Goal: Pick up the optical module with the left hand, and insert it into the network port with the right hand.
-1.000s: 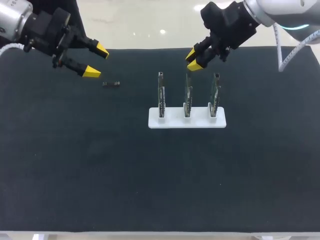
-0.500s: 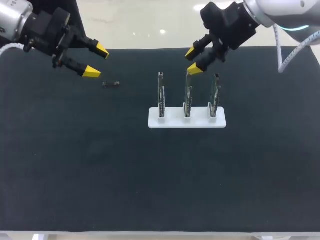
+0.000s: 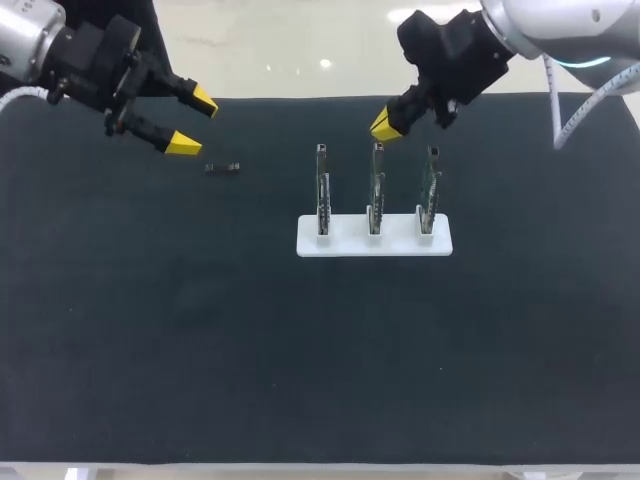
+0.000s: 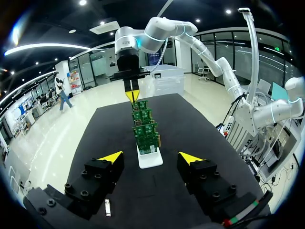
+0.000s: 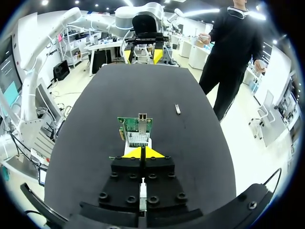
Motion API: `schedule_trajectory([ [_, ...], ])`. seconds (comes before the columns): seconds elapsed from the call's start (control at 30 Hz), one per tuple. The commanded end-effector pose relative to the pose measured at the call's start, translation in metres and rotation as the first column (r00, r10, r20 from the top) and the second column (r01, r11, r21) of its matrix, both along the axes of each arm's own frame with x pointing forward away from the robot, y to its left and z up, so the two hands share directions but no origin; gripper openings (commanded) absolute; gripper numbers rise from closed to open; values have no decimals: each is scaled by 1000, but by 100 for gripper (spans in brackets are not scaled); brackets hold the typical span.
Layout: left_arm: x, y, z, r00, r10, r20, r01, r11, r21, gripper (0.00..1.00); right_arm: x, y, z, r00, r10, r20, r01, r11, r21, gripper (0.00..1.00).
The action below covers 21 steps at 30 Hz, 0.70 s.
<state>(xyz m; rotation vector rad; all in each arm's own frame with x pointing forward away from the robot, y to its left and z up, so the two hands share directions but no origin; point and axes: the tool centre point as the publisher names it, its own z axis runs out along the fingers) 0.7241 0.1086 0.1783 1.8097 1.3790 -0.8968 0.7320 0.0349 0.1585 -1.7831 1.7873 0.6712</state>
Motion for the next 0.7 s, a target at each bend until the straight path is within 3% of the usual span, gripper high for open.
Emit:
schedule_trajectory([
  [0.03,1,-1,0,1000,-2,-2,2,1000,4,100,0,1,-3,1000,-3,1,3,1000,0,0],
  [0.7,1,-1,0,1000,-2,-2,2,1000,4,100,-6,4,-6,1000,-7,-19,7,1000,-2,0],
])
